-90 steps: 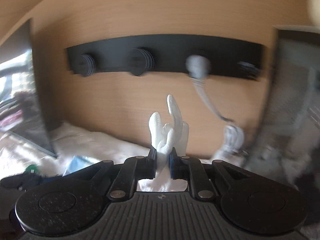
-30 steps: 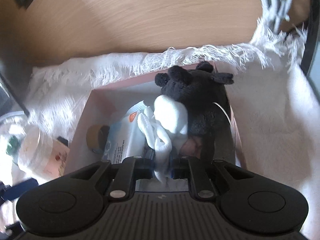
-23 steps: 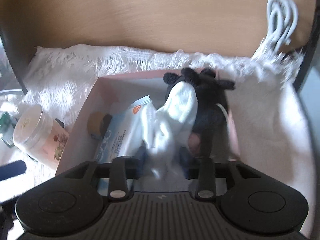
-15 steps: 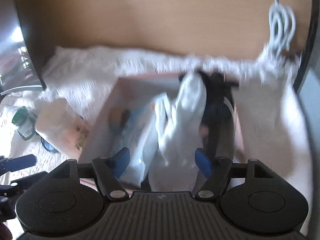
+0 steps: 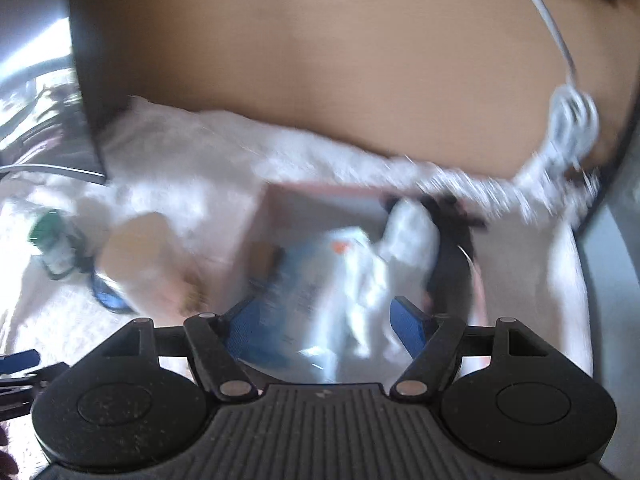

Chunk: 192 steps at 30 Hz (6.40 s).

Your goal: Organize soft objects

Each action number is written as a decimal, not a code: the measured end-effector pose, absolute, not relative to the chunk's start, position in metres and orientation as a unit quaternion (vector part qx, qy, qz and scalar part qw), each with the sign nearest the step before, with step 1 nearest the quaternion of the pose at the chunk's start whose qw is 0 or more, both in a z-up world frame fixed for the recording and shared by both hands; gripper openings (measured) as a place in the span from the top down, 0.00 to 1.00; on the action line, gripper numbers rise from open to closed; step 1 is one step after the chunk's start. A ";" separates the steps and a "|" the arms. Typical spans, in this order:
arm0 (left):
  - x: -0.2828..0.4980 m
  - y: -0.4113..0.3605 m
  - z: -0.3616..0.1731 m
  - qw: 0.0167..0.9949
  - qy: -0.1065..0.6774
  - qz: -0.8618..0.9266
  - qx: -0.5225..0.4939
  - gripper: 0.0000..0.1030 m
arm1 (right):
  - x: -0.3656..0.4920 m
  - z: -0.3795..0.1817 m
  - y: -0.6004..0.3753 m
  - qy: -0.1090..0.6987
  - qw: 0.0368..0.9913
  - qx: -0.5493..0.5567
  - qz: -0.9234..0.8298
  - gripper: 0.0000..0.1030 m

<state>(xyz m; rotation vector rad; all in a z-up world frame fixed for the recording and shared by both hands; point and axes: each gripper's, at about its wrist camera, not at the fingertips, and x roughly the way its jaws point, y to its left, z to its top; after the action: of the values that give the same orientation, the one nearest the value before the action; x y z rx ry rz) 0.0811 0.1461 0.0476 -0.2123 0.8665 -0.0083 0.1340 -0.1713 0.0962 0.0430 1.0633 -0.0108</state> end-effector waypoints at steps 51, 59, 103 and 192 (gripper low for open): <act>0.168 0.134 0.014 0.882 0.468 -0.055 -0.001 0.15 | 0.263 0.101 0.006 0.562 0.801 -0.044 0.200 0.48; 0.166 0.137 0.016 0.886 0.459 -0.065 -0.013 0.19 | 0.271 0.082 0.019 0.579 0.784 -0.045 0.220 0.37; 0.126 0.199 0.011 0.891 0.437 -0.066 -0.106 0.19 | 0.331 -0.039 0.095 0.717 0.636 -0.101 0.267 0.80; 0.263 -0.068 0.078 0.833 0.454 -0.316 -0.004 0.32 | 0.131 0.055 -0.260 0.459 0.867 0.193 0.024 0.80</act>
<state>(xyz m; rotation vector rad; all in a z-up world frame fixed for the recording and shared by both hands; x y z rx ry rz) 0.2635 -0.0682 0.0779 -0.0085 0.9625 -0.6701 0.1311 -0.2603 0.0546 0.4049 0.9611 0.0494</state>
